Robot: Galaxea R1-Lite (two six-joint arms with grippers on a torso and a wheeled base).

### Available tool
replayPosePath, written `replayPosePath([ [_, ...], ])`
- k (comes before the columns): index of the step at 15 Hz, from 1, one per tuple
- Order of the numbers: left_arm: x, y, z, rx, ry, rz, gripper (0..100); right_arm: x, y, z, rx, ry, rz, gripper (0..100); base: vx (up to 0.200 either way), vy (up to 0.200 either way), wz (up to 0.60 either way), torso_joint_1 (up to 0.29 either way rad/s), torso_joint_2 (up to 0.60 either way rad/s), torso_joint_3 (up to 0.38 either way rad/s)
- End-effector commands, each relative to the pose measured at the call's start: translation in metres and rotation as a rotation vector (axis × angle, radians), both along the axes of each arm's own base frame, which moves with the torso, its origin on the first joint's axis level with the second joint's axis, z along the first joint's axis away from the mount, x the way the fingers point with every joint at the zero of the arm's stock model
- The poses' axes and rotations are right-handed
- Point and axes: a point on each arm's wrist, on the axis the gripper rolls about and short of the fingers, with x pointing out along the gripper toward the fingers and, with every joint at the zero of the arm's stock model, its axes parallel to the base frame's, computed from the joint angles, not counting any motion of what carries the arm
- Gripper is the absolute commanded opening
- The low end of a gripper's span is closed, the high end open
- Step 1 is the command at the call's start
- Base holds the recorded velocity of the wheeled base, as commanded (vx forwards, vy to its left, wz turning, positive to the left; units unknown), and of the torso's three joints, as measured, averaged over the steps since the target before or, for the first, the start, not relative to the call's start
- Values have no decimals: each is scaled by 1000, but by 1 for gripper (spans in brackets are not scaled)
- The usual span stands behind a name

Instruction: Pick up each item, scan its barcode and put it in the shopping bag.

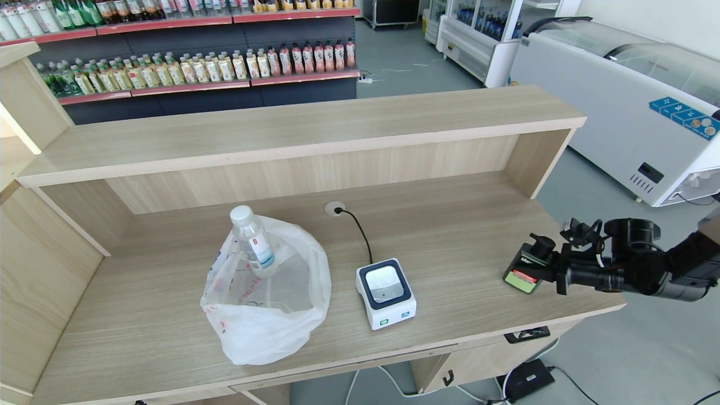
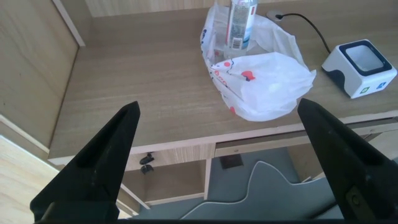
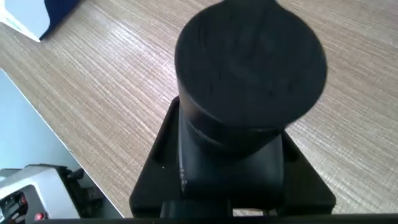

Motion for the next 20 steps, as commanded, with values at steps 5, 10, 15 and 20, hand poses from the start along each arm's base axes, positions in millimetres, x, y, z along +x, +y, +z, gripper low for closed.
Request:
replayPosePath([
  [5,0,0,0,0,-1,-1,100,-6,8,70,-80,-227,5,0,0,0,0,0,0,0],
  [10,0,0,0,0,-1,0,100,-103,80,230,-218,-757,158,0,0,0,0,0,0,0],
  [15,0,0,0,0,-1,0,100,-201,149,243,-413,-1280,351,0,0,0,0,0,0,0],
  [20,0,0,0,0,-1,-1,100,-224,158,257,-841,-1991,394,0,0,0,0,0,0,0],
])
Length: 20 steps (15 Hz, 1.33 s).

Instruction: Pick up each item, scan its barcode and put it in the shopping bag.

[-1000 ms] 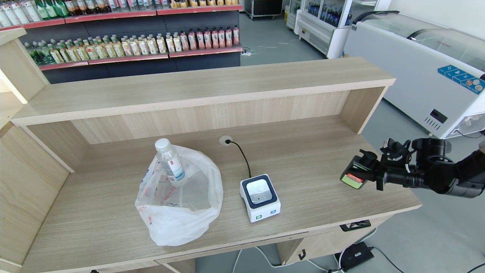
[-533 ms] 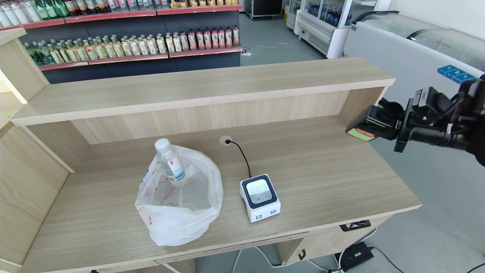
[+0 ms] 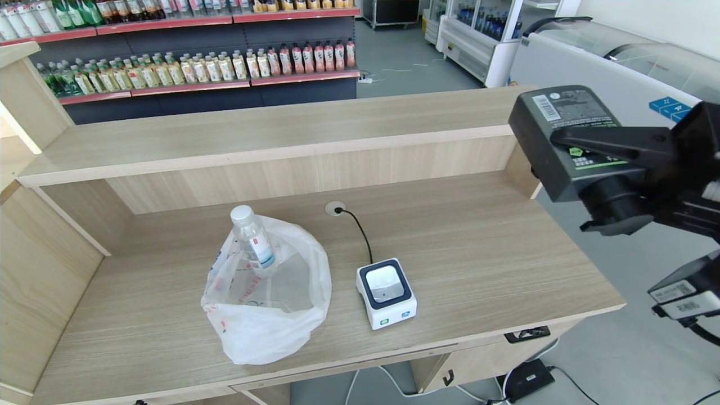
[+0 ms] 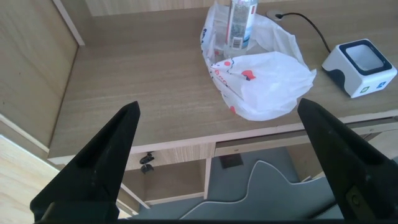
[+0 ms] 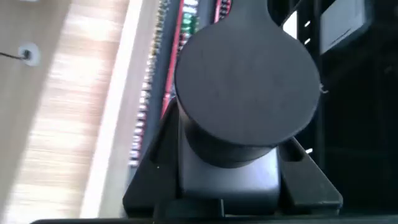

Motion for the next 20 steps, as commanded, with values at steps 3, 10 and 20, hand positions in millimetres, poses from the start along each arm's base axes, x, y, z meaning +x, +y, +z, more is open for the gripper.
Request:
replayPosePath([
  [3,0,0,0,0,0,0,100,-39,3,-5,-80,-332,75,0,0,0,0,0,0,0],
  [10,0,0,0,0,0,0,100,-91,9,-14,-42,-556,137,0,0,0,0,0,0,0],
  [20,0,0,0,0,0,0,100,-117,24,-13,60,-593,305,0,0,0,0,0,0,0],
])
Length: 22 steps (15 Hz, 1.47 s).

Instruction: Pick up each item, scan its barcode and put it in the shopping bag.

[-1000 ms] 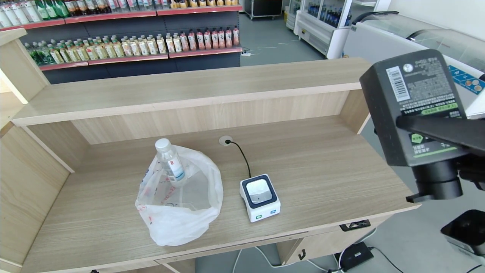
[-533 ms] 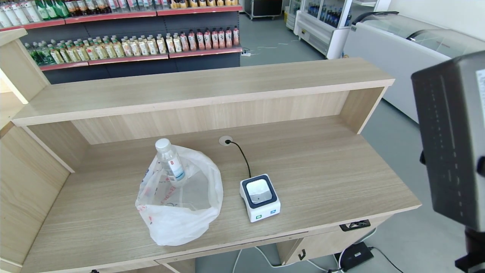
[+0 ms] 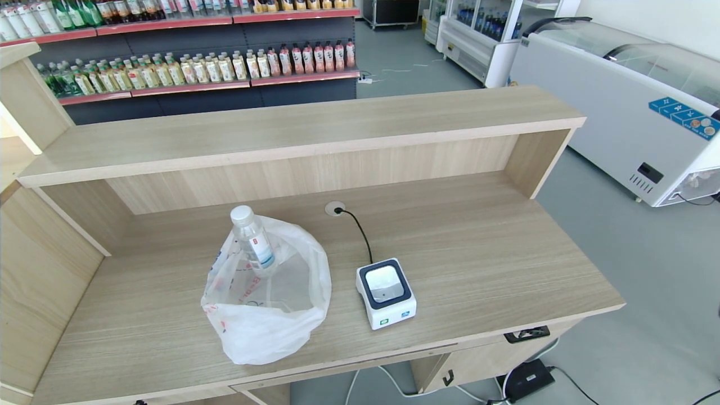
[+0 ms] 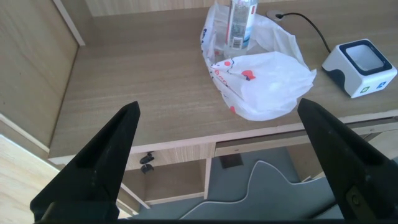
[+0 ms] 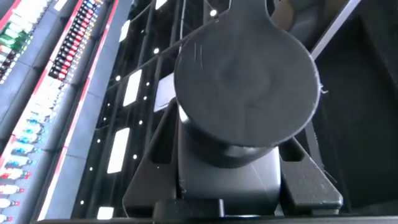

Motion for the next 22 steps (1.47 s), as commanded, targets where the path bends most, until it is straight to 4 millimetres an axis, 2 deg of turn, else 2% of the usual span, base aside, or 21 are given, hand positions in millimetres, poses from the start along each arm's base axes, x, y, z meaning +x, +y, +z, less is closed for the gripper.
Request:
replayPosePath([
  [1,0,0,0,0,1,0,100,0,0,0,2,4,-1,0,0,0,0,0,0,0],
  [9,0,0,0,0,-1,0,100,-1,1,-3,-4,10,-1,0,0,0,0,0,0,0],
  [12,0,0,0,0,-1,0,100,2,1,6,43,132,-67,0,0,0,0,0,0,0],
  [14,0,0,0,0,-1,0,100,8,-2,11,91,337,-170,0,0,0,0,0,0,0],
  [16,0,0,0,0,-1,-1,100,27,-9,13,132,788,-367,0,0,0,0,0,0,0],
  [18,0,0,0,0,-1,0,100,38,-20,27,172,1122,-547,0,0,0,0,0,0,0],
  [20,0,0,0,0,-1,0,100,48,-27,29,208,1456,-633,0,0,0,0,0,0,0],
  [22,0,0,0,0,-1,0,100,55,-43,24,367,1670,-685,0,0,0,0,0,0,0],
])
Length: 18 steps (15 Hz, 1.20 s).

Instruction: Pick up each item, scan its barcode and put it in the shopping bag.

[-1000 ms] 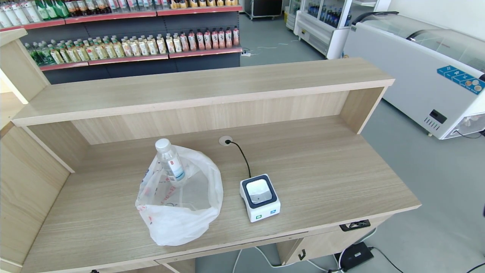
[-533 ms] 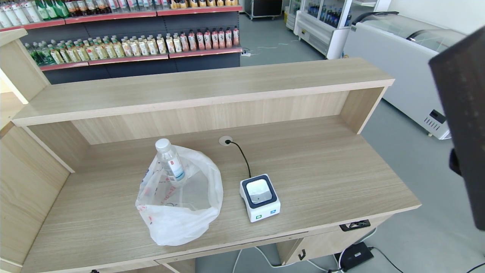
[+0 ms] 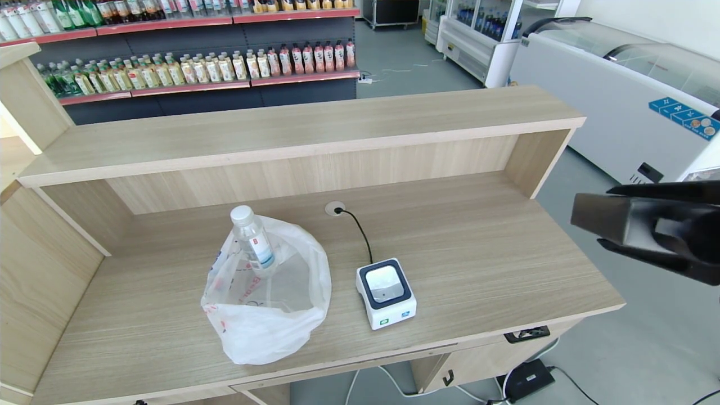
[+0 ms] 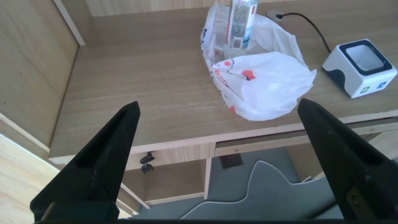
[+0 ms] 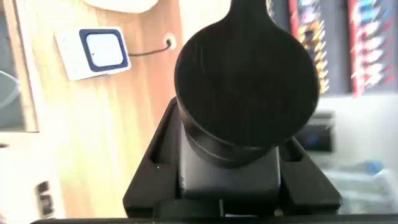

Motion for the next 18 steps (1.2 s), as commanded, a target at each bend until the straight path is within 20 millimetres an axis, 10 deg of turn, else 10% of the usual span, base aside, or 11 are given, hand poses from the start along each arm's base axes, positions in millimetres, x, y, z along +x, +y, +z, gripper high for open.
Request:
replayPosePath([
  [1,0,0,0,0,0,0,100,14,-15,3,97,120,-154,0,0,0,0,0,0,0],
  [11,0,0,0,0,0,0,100,40,-59,7,704,492,-664,0,0,0,0,0,0,0],
  [18,0,0,0,0,0,0,100,43,-18,-6,841,772,-478,0,0,0,514,3,2,3],
])
